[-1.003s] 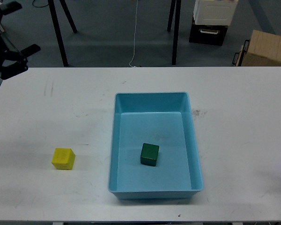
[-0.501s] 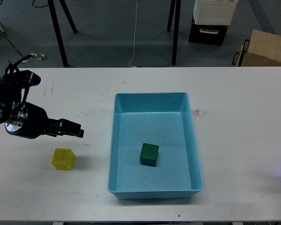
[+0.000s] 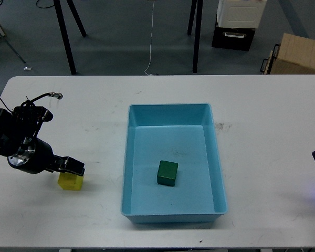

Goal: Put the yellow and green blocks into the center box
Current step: 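Lower the left gripper onto the yellow cube and grasp it, then lift the yellow cube with the left gripper and carry it into the tray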

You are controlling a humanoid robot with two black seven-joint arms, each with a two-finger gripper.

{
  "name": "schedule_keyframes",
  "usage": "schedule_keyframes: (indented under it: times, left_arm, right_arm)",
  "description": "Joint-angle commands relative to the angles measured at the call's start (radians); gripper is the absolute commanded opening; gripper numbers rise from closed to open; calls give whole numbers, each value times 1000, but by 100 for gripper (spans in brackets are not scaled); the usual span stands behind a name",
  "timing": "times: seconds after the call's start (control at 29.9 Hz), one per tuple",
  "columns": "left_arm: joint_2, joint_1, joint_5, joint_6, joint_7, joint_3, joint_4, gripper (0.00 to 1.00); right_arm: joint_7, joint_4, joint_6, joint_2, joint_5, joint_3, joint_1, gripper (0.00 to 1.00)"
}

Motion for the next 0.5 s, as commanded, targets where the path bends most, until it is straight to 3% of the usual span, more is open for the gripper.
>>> schedule_keyframes:
  times: [0.0, 0.27, 0.33, 0.37, 0.4, 0.43, 0.47]
  left_arm:
    - [-19, 28, 6, 0, -2, -5, 29, 100]
    - [-21, 92, 6, 0, 2, -24, 32, 100]
    - [-19, 107, 10, 4, 3, -44, 32, 96]
    - [-19, 109, 18, 13, 3, -51, 32, 91]
    - [-19, 111, 33, 21, 5, -54, 32, 76]
    - [-19, 109, 55, 22, 5, -54, 31, 50]
    - [-19, 109, 75, 24, 6, -54, 31, 32]
  right_arm:
    - [-2, 0, 0, -2, -1, 0, -5, 100]
    - [-2, -1, 0, 0, -2, -1, -3, 100]
    - [-2, -1, 0, 0, -2, -2, -2, 100]
    - [-2, -1, 0, 0, -2, -2, -2, 100]
    - [-2, -1, 0, 0, -4, -2, -2, 100]
    - [-2, -1, 0, 0, -5, -2, -2, 100]
    - [-2, -1, 0, 0, -5, -2, -3, 100]
